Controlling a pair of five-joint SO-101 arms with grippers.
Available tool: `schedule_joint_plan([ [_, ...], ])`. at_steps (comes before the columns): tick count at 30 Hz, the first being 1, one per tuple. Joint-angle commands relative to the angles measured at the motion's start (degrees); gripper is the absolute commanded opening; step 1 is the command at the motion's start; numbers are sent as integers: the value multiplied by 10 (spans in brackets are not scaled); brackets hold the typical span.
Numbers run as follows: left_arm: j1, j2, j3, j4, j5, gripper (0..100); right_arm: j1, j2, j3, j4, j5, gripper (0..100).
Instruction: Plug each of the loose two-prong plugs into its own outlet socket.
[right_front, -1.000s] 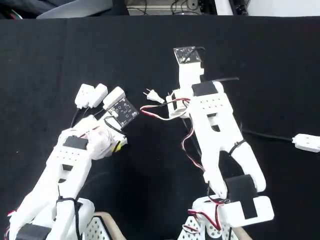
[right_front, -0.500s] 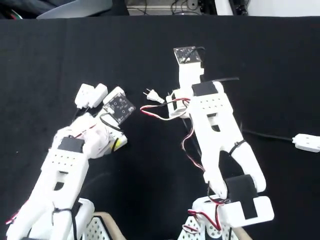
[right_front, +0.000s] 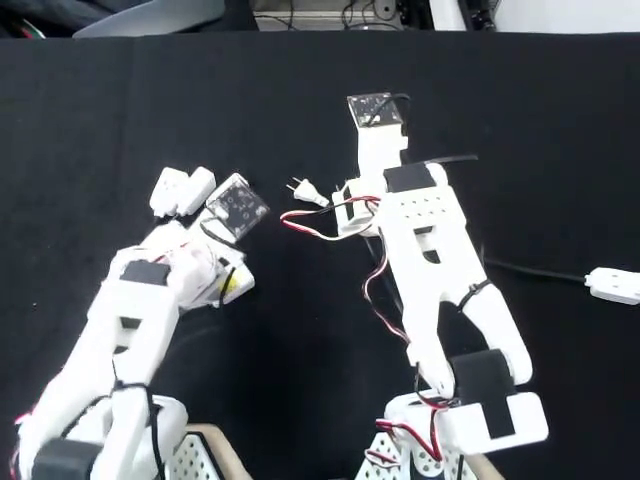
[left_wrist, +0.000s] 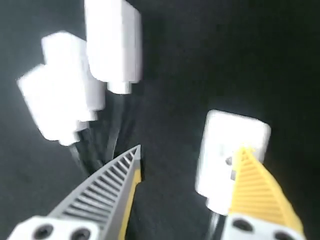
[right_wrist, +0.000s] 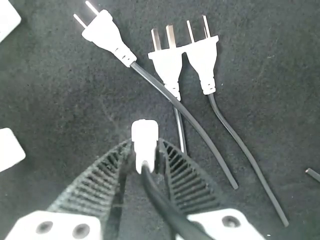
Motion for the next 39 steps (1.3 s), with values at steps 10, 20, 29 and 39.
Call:
schedule_joint_plan([
  [10, 15, 89, -3, -46, -24, 282, 5, -3, -21, -4, 4, 11],
  [20, 50, 88, -19, 89, -69, 280, 5, -3, -22, -4, 4, 11],
  [29, 96, 88, 5, 96, -69, 242, 5, -3, -22, -4, 4, 11],
  [39, 109, 18, -6, 192, -72, 238, 5, -3, -22, -4, 4, 11],
])
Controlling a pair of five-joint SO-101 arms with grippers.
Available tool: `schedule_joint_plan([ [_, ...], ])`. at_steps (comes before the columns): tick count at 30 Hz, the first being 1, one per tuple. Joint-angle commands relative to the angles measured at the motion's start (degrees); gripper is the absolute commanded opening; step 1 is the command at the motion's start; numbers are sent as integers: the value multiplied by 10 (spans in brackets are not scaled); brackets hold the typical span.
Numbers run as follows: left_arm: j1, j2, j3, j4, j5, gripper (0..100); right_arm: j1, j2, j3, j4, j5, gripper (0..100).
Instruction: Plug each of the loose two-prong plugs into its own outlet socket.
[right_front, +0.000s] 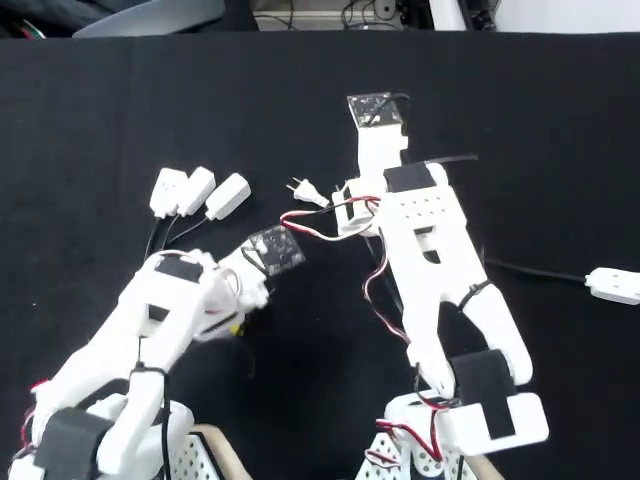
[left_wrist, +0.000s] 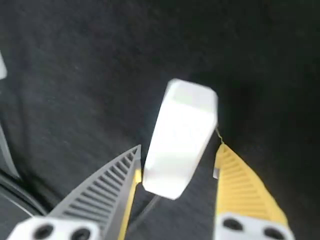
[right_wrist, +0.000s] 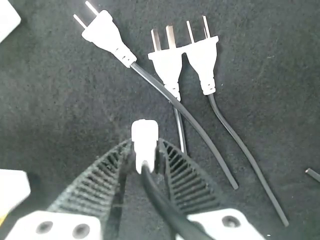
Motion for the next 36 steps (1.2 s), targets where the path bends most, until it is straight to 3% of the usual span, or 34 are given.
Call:
schedule_joint_plan([
  [1, 24, -77, 11, 69, -4, 238, 5, -3, -22, -4, 4, 11],
  [9, 93, -333, 105, 160, -3, 242, 5, -3, -22, -1, 4, 11],
  [19, 22, -607, 141, 222, -10, 277, 5, -3, -22, 0, 4, 11],
  [23, 22, -639, 202, 215, -94, 312, 5, -3, -21, 0, 4, 11],
  [29, 24, -644, 196, 273, -239, 310, 5, -3, -21, 0, 4, 11],
  [36, 57, -639, 193, 210, -285, 313, 5, -3, -21, -2, 4, 11],
])
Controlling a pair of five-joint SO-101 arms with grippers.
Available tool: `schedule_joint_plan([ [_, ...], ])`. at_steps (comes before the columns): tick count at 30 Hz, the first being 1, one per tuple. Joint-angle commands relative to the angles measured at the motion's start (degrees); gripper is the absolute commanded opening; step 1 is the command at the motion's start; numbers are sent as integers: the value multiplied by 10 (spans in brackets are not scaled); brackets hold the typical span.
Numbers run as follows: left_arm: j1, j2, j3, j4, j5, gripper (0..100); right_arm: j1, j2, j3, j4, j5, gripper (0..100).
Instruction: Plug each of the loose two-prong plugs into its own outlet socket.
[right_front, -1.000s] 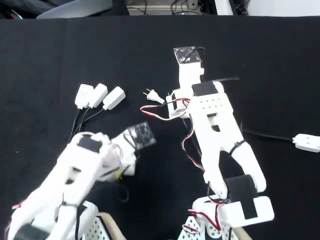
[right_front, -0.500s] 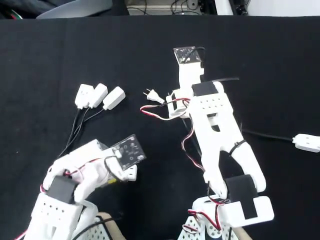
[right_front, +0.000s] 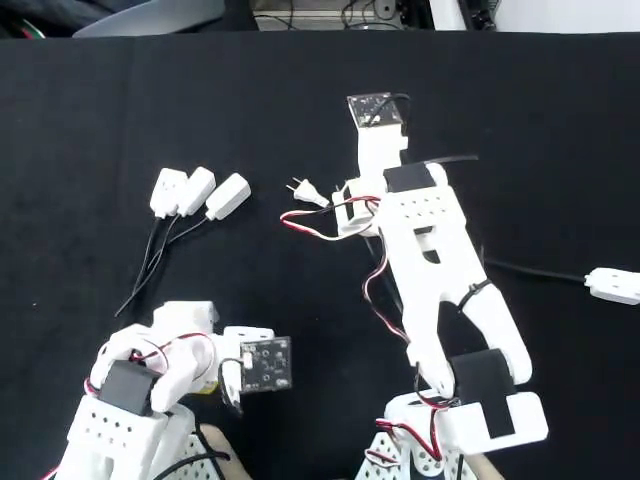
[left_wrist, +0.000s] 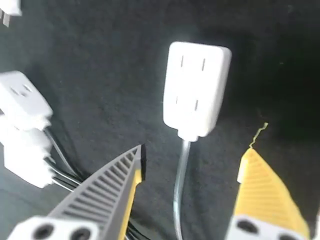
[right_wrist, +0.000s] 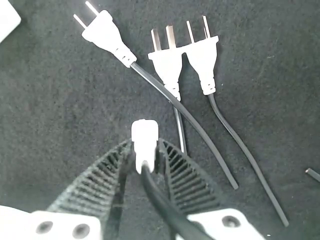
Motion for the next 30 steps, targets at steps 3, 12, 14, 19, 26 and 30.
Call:
schedule_joint_plan([
  [3, 61, 3, 21, -94, -13, 312, 5, -3, -21, -2, 4, 11],
  [12, 79, 3, 73, -146, -17, 310, 9, -6, -22, 1, 4, 11],
  [14, 79, 3, 95, -168, -17, 310, 9, -7, -22, 1, 4, 11],
  [19, 79, 4, 131, -223, 2, 310, 6, -4, -22, 1, 4, 11],
  [26, 77, 4, 129, -223, 28, 310, 9, -6, -22, 1, 4, 11],
  [30, 74, 4, 116, -222, 59, 310, 7, -4, -22, 2, 4, 11],
])
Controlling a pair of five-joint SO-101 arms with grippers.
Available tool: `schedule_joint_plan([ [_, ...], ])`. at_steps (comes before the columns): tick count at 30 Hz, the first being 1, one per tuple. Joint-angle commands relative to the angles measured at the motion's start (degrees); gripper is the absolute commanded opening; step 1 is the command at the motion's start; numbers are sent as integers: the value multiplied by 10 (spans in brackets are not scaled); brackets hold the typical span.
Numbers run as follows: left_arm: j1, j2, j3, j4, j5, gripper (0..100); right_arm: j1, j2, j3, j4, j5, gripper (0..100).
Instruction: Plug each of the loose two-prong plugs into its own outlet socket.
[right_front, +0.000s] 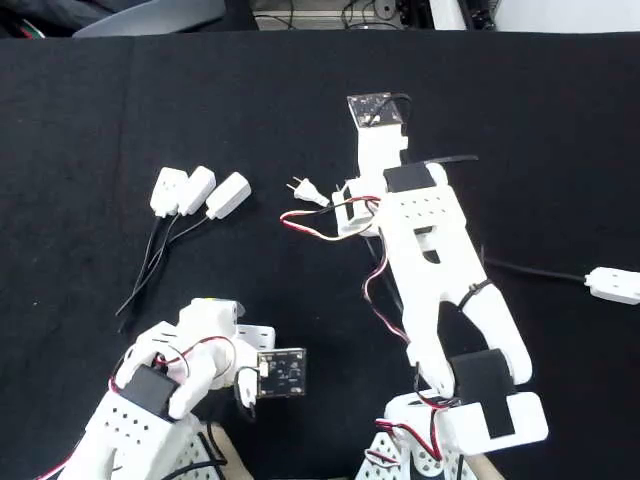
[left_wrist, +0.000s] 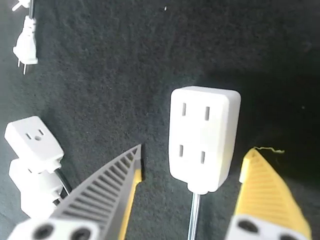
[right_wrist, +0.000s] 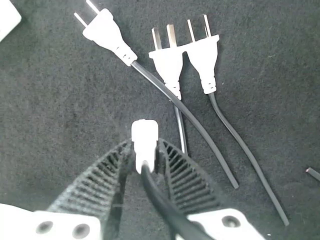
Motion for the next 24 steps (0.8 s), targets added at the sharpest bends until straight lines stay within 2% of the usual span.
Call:
schedule_joint_plan([
  [1, 1, 4, -21, -20, 43, 310, 6, -4, -22, 2, 4, 11],
  [5, -10, 49, -95, 39, 45, 310, 7, -4, -22, 2, 4, 11],
  [8, -7, 136, -153, 60, 46, 310, 8, -4, -22, 2, 4, 11],
  [13, -6, 327, -215, 34, 57, 310, 8, -7, -22, 2, 4, 11],
  [17, 0, 453, -228, -17, 40, 310, 9, -7, -22, 2, 4, 11],
  [20, -11, 498, -238, -53, 5, 310, 9, -5, -22, 2, 4, 11],
  [24, -13, 522, -248, -84, 4, 310, 8, -6, -22, 2, 5, 11],
])
